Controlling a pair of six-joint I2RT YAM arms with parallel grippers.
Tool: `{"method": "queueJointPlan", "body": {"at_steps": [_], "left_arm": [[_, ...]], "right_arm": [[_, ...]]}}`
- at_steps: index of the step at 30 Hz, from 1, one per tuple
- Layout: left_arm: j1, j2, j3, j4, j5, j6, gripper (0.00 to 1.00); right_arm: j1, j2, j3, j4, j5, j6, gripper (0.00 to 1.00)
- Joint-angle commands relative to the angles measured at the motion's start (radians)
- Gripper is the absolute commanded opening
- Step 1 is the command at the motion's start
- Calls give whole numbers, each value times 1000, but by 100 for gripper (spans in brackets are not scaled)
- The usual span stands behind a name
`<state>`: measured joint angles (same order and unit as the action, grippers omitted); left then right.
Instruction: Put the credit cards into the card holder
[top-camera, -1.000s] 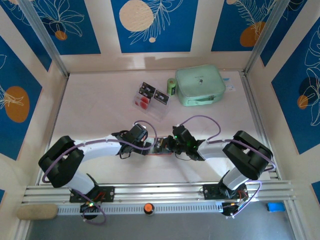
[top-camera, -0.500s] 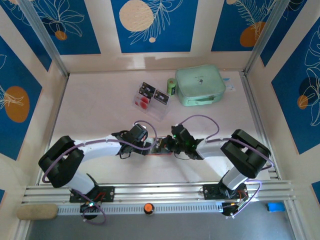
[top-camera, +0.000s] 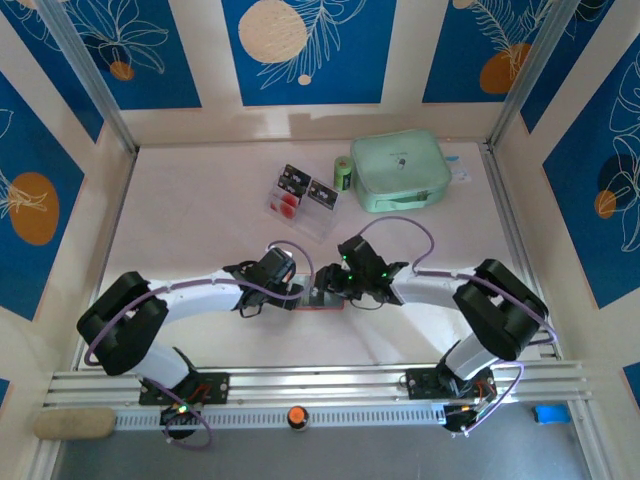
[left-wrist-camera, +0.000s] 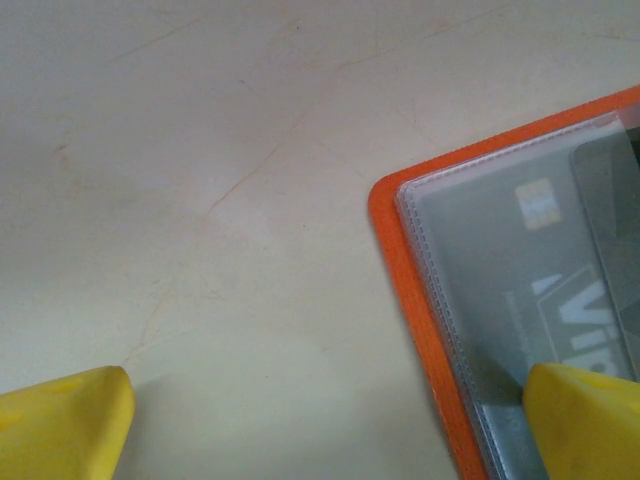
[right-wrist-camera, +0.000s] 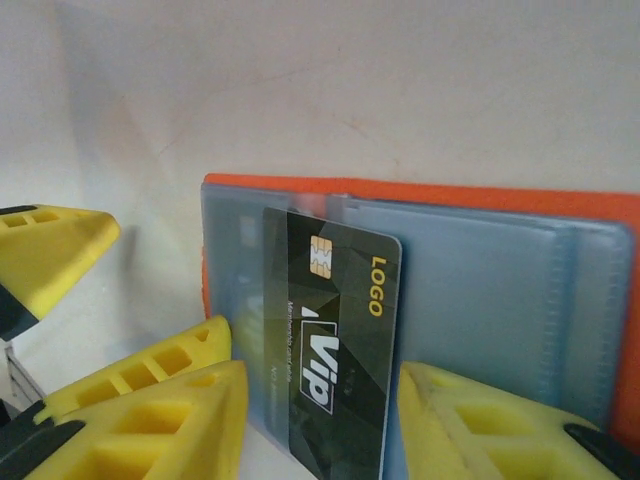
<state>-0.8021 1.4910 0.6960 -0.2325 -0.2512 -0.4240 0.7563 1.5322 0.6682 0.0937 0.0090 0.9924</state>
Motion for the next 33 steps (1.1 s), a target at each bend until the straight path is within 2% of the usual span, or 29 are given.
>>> {"method": "queueJointPlan", "body": {"at_steps": [1, 10, 13, 17, 33], "left_arm": [[11, -34, -1, -19, 18, -23, 100], [17, -77, -7, -21, 17, -29, 100], [20, -80, -15, -21, 13, -30, 100], [25, -74, -36, -11, 9, -31, 100], [32, -47, -77, 19, 12, -39, 100]], "right_arm": [[-12, -27, 53, -145, -21, -76, 40], [-11, 87, 156, -204, -52, -114, 9], [-7, 123, 177, -217, -59, -121, 4], [0, 154, 191, -236, -52, -127, 0], [54, 286, 311, -273, -95, -128, 0]]}}
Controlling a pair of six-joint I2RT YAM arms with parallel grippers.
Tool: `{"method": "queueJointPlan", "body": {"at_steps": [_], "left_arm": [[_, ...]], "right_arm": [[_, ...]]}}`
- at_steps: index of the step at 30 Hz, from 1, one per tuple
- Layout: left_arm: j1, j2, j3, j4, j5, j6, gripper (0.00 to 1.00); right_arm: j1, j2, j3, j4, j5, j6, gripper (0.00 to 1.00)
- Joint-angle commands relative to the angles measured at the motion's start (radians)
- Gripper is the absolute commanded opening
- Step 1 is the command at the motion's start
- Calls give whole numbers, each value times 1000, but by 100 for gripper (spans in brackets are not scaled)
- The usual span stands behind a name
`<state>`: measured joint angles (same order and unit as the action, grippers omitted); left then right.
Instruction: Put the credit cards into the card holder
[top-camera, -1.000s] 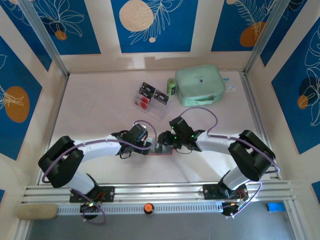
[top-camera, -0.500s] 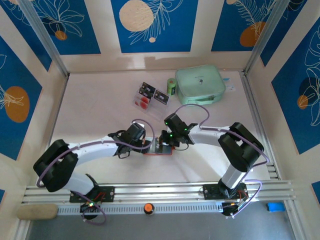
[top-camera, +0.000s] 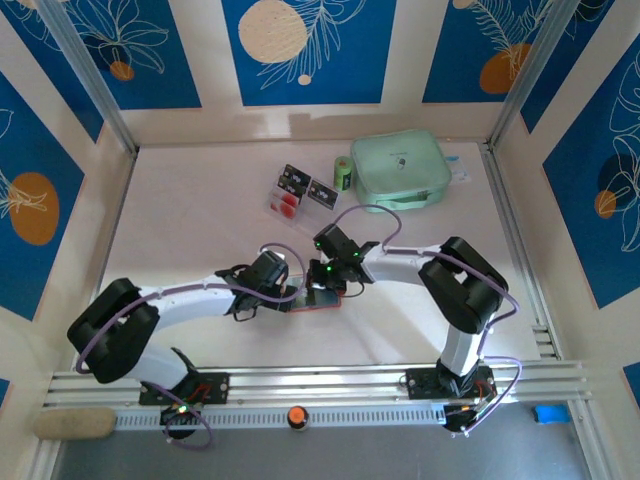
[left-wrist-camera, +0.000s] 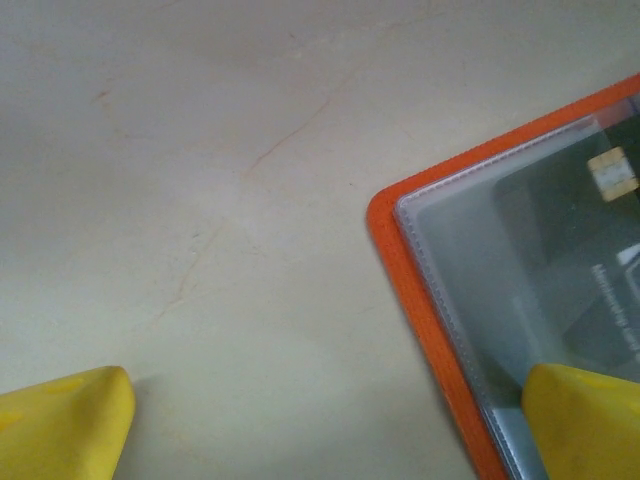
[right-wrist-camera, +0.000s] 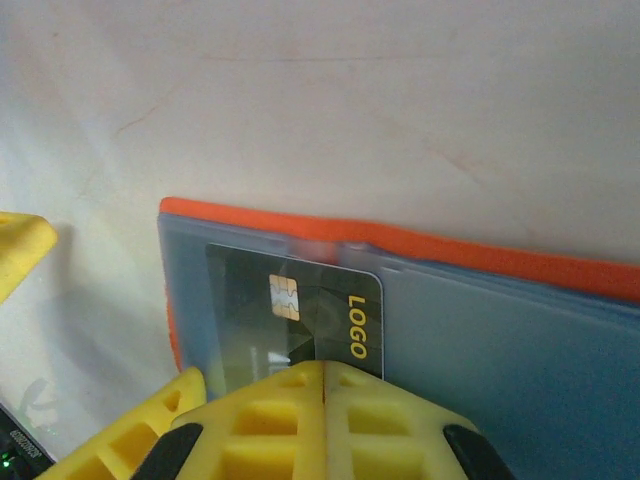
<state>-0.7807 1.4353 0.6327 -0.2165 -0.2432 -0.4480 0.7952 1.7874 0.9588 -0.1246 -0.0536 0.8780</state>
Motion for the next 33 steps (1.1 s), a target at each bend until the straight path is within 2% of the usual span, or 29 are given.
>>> {"method": "queueJointPlan", "body": {"at_steps": [1, 6, 16, 33], "left_arm": [[12, 7, -12, 3, 4, -15, 100], [14, -18, 2, -20, 1, -15, 100], [58, -119, -5, -71, -8, -65, 100], [80, -57, -33, -72, 29, -71, 100]], "right_arm": [[18, 37, 30, -58, -38, -16, 0], [19, 29, 58, -74, -64, -28, 0], [9, -105, 19, -125, -10, -47, 0], [37, -45, -6, -115, -2, -51, 0]]}}
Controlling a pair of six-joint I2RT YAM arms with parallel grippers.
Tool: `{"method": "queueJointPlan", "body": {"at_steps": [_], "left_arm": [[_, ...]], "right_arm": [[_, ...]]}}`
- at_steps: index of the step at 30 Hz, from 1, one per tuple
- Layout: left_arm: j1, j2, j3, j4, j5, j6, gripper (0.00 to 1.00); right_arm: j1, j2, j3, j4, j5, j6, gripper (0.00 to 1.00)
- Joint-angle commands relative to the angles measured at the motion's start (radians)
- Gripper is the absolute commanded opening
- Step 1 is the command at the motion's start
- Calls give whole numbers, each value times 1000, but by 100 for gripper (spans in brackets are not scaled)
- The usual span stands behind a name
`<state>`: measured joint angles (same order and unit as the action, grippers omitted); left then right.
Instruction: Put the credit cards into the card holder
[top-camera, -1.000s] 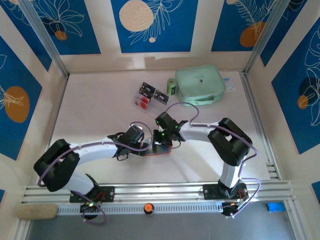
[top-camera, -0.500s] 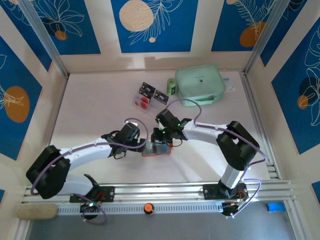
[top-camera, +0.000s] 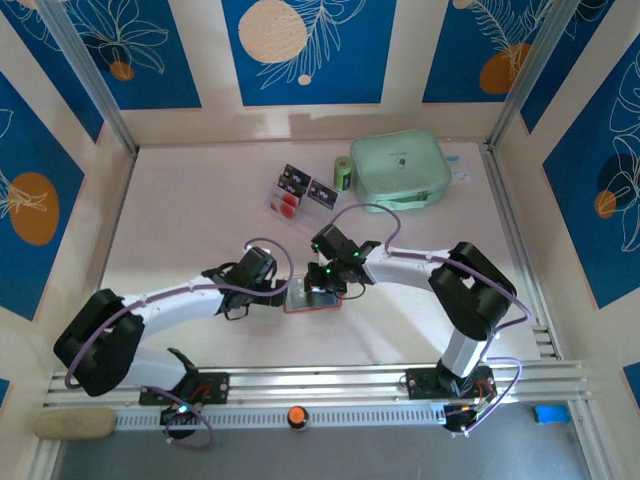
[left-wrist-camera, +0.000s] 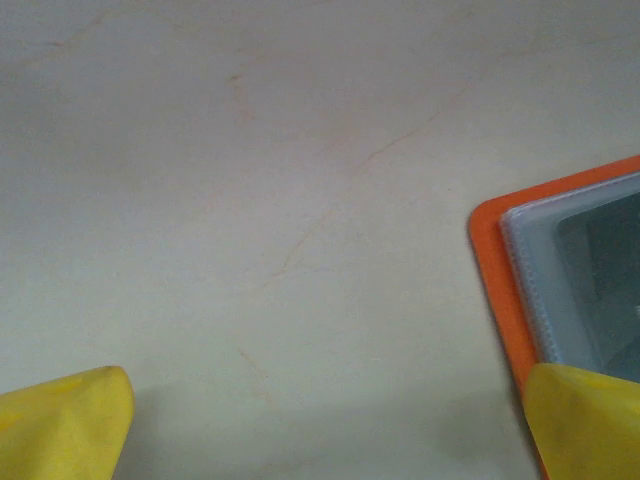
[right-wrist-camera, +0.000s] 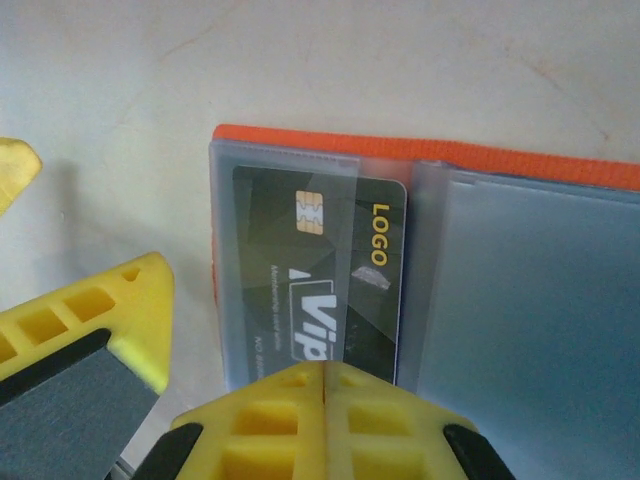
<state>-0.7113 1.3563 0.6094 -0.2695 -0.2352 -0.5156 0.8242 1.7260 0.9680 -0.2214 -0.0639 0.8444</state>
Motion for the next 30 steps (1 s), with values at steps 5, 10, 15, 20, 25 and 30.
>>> {"method": "queueJointPlan", "body": {"at_steps": [5, 10, 15, 20, 25, 30], "left_arm": [[10, 51, -3, -10, 34, -3, 100], [10, 74, 3, -6, 48, 0, 100], [10, 83, 0, 0, 51, 2, 100], [10, 87, -5, 7, 53, 2, 100], [10, 83, -6, 6, 56, 2, 100], [10, 56, 4, -10, 56, -2, 100]], "right_arm": [[14, 19, -16, -37, 28, -22, 0], [19, 33, -10, -54, 35, -19, 0], [36, 71, 21, -65, 19, -23, 0], [50, 94, 48, -70, 7, -23, 0], [53, 101, 76, -75, -10, -27, 0], [43, 62, 84, -91, -12, -41, 0]]}}
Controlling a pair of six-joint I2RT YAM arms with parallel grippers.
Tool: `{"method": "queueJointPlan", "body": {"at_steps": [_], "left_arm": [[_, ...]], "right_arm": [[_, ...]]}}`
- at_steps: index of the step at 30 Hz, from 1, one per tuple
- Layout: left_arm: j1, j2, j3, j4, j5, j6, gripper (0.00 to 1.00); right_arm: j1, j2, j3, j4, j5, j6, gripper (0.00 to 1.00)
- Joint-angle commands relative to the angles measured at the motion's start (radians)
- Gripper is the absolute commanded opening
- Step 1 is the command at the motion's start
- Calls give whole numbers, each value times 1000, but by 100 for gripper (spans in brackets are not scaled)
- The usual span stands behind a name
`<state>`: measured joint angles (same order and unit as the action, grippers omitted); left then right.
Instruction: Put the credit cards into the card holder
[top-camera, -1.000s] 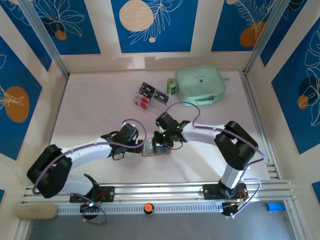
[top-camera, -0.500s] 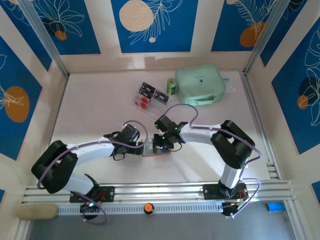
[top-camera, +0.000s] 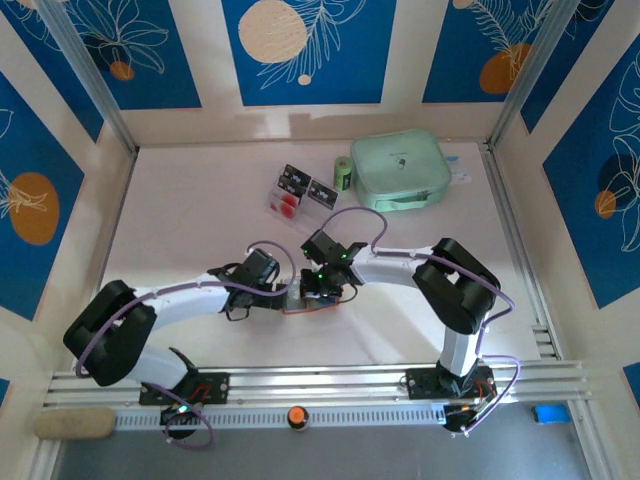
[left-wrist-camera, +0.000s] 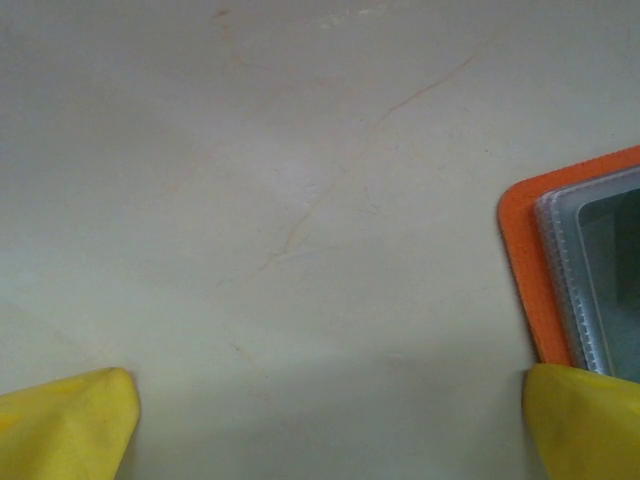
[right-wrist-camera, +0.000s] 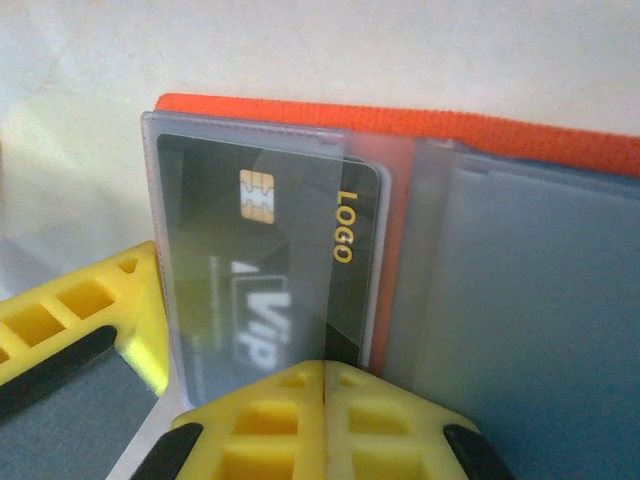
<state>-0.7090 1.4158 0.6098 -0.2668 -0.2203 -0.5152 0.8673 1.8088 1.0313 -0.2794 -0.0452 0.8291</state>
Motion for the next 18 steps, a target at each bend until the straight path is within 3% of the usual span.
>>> {"method": "queueJointPlan", "body": {"at_steps": [1, 9, 18], "left_arm": [[8, -11, 7, -19, 41, -5, 100], [20, -106, 20, -74, -31, -62, 100], [48, -138, 9, -93, -65, -86, 100]], "right_arm": [[-5, -34, 17, -37, -27, -25, 0], [-58, -124, -16, -58, 5, -33, 0], [-67, -58, 19, -54, -13, -56, 0]]}}
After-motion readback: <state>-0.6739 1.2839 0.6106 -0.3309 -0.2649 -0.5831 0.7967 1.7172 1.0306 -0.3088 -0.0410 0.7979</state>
